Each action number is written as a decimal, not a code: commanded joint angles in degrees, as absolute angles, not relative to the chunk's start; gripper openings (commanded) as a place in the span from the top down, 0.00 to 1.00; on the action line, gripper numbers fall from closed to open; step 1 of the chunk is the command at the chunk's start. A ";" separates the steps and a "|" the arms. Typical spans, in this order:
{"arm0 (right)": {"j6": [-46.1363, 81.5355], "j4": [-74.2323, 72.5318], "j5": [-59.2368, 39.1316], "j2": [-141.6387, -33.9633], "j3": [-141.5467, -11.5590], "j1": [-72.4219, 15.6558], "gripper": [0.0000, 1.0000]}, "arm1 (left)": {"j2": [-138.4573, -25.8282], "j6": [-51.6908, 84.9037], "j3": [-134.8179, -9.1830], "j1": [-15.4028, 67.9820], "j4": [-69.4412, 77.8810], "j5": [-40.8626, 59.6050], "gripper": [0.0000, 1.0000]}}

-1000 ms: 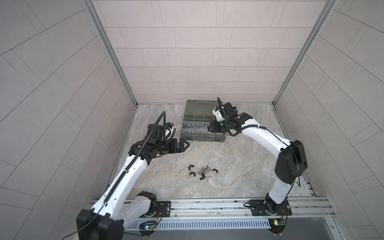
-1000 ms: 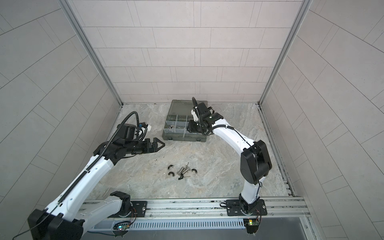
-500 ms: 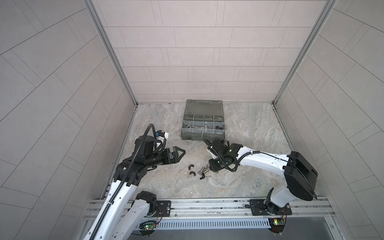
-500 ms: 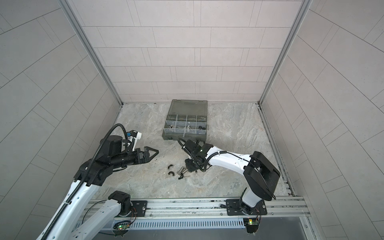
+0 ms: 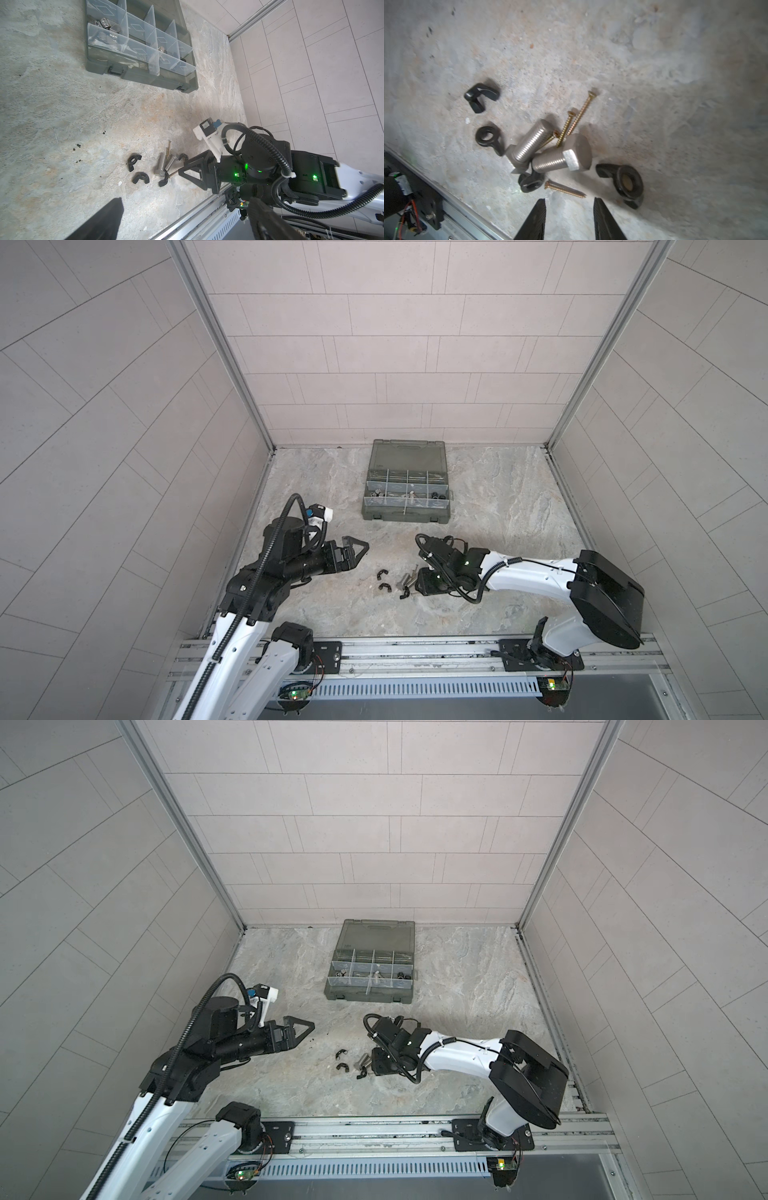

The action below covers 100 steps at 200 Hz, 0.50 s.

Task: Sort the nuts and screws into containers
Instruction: 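Lower the open right gripper to the pile and close on a silver bolt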

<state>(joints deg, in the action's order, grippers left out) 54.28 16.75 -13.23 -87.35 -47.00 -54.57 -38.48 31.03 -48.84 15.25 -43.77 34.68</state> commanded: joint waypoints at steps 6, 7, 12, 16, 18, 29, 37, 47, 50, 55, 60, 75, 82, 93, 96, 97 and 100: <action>60.57 15.15 -11.07 -89.21 -49.95 -55.13 0.61 | -40.54 29.07 -48.95 15.03 -42.10 35.86 0.00; 60.69 15.13 -10.98 -89.26 -49.98 -55.12 0.61 | -40.62 28.99 -48.95 15.03 -42.10 35.90 0.00; 61.40 14.81 -10.66 -89.50 -50.01 -55.11 0.61 | -40.95 28.74 -48.95 15.03 -42.03 36.07 0.00; 61.91 14.44 -10.52 -89.75 -49.97 -55.11 0.61 | -41.11 28.54 -48.96 15.07 -42.01 36.11 0.00; 62.23 14.29 -10.47 -89.85 -50.00 -55.11 0.61 | -41.24 28.49 -49.02 15.06 -41.92 36.16 0.00; 63.20 14.24 -10.30 -90.62 -50.55 -55.11 0.61 | -41.36 28.10 -48.87 15.03 -41.75 36.29 0.00; 63.66 15.22 -9.80 -91.23 -51.26 -55.11 0.61 | -41.38 27.85 -48.72 15.05 -41.66 36.31 0.00; 64.11 16.82 -8.91 -91.70 -52.03 -55.18 0.61 | -41.22 27.65 -48.53 15.03 -41.47 36.30 0.00; 64.14 17.13 -8.65 -91.75 -52.15 -55.24 0.61 | -41.17 27.56 -48.47 15.08 -41.41 36.31 0.00; 64.31 17.46 -8.48 -91.75 -52.21 -55.20 0.61 | -41.12 27.39 -48.41 15.03 -41.35 36.47 0.00; 64.48 17.64 -8.31 -91.68 -52.29 -55.27 0.61 | -41.08 27.23 -48.27 15.03 -41.44 36.48 0.00; 65.10 18.31 -7.73 -91.20 -52.33 -55.65 0.61 | -40.96 26.52 -48.18 15.07 -41.75 36.69 0.00; 65.36 18.66 -7.31 -91.01 -52.36 -56.00 0.61 | -40.83 26.23 -48.21 15.06 -41.93 36.72 0.00; 65.81 19.19 -6.62 -90.80 -52.46 -56.63 0.61 | -40.79 25.73 -48.24 15.05 -42.18 36.66 0.00; 65.94 19.24 -6.54 -90.78 -52.47 -56.75 0.61 | -40.74 25.67 -48.24 15.03 -42.19 36.66 0.00; 65.93 19.24 -6.43 -90.74 -52.51 -56.81 0.61 | -40.76 25.62 -48.20 15.03 -42.19 36.70 0.00; 66.05 19.25 -6.31 -90.64 -52.53 -57.01 0.61 | -40.73 25.54 -48.22 15.03 -42.26 36.67 0.00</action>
